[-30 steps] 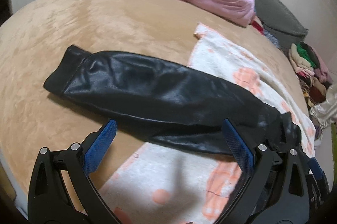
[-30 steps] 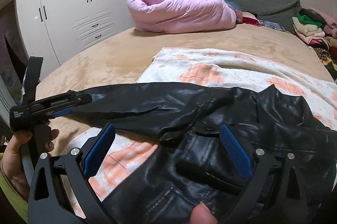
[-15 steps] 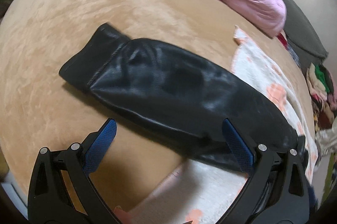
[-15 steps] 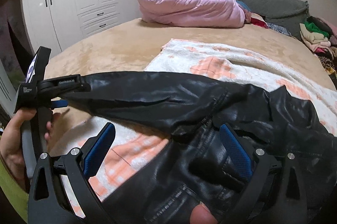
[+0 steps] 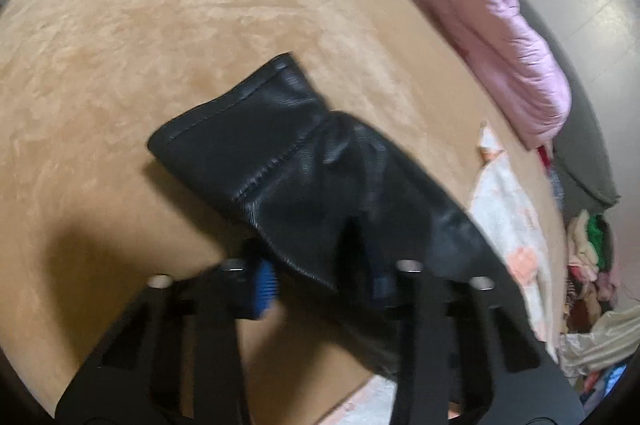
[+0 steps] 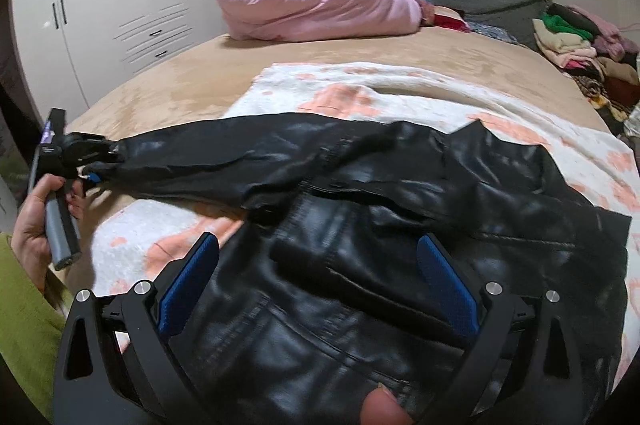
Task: Fold large clothes
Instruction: 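Grasp the other sleeve cuff with the left tool and lift it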
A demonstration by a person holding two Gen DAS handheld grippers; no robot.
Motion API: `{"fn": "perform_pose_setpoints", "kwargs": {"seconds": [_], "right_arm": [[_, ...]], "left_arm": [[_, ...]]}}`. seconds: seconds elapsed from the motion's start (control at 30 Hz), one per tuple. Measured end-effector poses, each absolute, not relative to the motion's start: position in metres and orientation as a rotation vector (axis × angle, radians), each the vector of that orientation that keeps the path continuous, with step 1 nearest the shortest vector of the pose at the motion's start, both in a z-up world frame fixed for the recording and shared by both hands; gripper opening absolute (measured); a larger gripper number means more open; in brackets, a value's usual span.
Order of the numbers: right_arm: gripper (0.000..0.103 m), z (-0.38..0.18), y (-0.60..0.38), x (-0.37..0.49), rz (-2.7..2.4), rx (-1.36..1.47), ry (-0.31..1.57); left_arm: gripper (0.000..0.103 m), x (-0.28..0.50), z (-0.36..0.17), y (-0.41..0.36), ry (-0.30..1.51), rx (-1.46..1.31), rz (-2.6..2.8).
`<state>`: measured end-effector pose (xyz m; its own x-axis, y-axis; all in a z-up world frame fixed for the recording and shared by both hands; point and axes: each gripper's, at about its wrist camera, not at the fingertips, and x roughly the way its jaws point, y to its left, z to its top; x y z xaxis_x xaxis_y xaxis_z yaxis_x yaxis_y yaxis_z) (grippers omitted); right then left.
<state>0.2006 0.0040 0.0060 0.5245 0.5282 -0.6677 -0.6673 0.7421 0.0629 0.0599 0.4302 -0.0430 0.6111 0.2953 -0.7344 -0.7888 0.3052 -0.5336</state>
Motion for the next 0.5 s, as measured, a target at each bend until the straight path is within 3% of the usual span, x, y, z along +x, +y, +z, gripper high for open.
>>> {"fn": "perform_pose_setpoints", "kwargs": {"seconds": [0.1, 0.5], "right_arm": [[0.099, 0.003, -0.010, 0.204, 0.693, -0.186, 0.730], [0.099, -0.008, -0.060, 0.210, 0.602, -0.070, 0.742]], "left_arm": [[0.004, 0.061, -0.018, 0.419, 0.492, -0.943, 0.719], [0.000, 0.067, 0.089, 0.341, 0.262, -0.636, 0.568]]}}
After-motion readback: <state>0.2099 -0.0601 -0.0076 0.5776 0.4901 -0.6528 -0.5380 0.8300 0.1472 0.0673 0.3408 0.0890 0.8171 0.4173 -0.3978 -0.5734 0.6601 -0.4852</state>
